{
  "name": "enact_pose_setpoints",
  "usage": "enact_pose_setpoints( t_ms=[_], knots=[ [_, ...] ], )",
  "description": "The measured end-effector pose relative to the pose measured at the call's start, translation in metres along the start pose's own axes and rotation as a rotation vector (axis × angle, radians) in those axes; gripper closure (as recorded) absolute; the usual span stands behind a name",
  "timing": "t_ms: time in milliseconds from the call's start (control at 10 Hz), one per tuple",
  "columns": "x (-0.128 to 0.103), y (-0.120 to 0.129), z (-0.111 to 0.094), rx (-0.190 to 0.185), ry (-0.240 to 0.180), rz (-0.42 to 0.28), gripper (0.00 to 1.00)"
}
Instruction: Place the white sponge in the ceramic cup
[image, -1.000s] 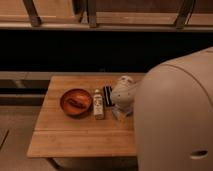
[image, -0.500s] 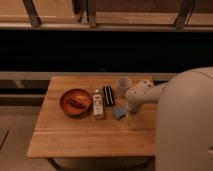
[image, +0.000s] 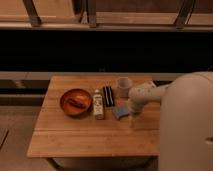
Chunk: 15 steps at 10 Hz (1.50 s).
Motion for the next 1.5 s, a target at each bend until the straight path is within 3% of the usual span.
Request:
enact_pose_setpoints(
  t_ms=[200, 500, 600, 700, 800, 1000, 1500],
  knots=[
    [-0.002, -0.016, 0.000, 0.012, 0.029, -0.025, 0.20],
    [-0.025, -0.072, -0.012, 0.071, 0.133, -0.102, 0.20],
    [-0.034, -0.084, -0.012, 0.069, 0.157, -0.129, 0.20],
    [-0.040, -0.086, -0.006, 0.050, 0.168, -0.139, 0.20],
    [-0.043, -0.077, 0.009, -0.001, 0.175, -0.139, 0.20],
    [-0.038, -0.063, 0.023, -0.066, 0.194, -0.121, 0.20],
    [-0.023, -0.058, 0.030, -0.111, 0.219, -0.025, 0.20]
  ],
)
